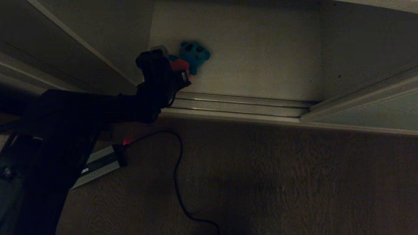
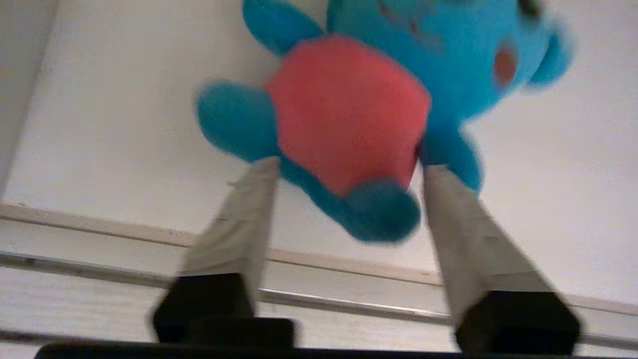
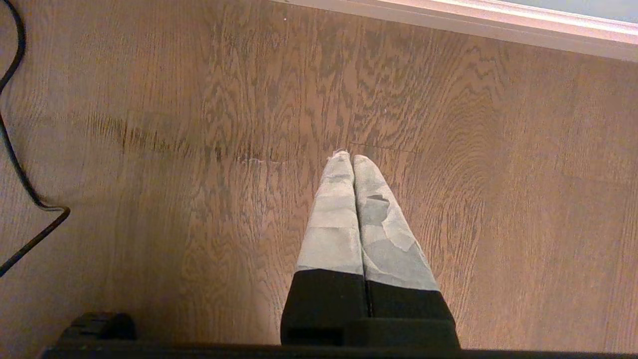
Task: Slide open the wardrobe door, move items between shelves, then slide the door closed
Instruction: Place the blue doll on the lower shelf
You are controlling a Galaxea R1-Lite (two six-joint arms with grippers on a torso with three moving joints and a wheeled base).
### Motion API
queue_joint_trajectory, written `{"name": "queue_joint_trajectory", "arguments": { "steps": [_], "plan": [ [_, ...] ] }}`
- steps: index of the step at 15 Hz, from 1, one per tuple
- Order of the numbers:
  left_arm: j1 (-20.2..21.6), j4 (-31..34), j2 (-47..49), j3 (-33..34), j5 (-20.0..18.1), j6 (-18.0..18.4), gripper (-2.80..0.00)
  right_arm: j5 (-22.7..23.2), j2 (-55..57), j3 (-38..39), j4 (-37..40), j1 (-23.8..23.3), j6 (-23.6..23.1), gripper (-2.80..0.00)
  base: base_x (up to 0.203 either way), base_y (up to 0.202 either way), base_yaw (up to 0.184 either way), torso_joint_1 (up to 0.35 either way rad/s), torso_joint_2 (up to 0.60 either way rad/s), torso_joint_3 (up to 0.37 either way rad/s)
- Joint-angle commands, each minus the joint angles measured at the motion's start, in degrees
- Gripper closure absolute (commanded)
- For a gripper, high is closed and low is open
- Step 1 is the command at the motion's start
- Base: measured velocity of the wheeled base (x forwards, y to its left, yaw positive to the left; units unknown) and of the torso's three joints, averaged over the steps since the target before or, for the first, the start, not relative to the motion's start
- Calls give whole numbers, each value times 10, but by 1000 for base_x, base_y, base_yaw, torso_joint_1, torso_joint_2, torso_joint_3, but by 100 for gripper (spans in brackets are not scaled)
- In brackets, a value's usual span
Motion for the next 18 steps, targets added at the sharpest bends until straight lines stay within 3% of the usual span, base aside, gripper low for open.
{"name": "queue_joint_trajectory", "arguments": {
  "steps": [1, 5, 7, 8, 10, 15, 18],
  "plan": [
    [0, 30, -40, 1, -15, -3, -280, 0, 0, 2, 0, 0, 0, 0, 0, 0, 0, 0, 0, 0],
    [-4, 80, -104, 27, -20, -4, -280, 0, 0, 2, 0, 0, 0, 0, 0, 0, 0, 0, 0, 0],
    [-5, 131, -160, 71, -36, -4, -280, 0, 0, 2, 0, 0, 0, 0, 0, 0, 0, 0, 0, 0],
    [-5, 165, -191, 99, -49, -4, 0, 0, 0, 3, 0, 0, 0, 0, 0, 0, 0, 0, 0, 0],
    [-5, 229, -251, 147, -69, -3, 0, 0, 0, 2, 0, 0, 0, 0, 0, 0, 0, 0, 0, 0],
    [-4, 284, -396, 236, -85, 0, 0, 0, 0, 2, 0, 0, 0, 0, 0, 0, 0, 0, 0, 0],
    [-4, 373, -465, 285, -86, 6, 0, 0, 0, 2, 0, 0, 0, 0, 0, 0, 0, 2, 2, 37]
  ]
}}
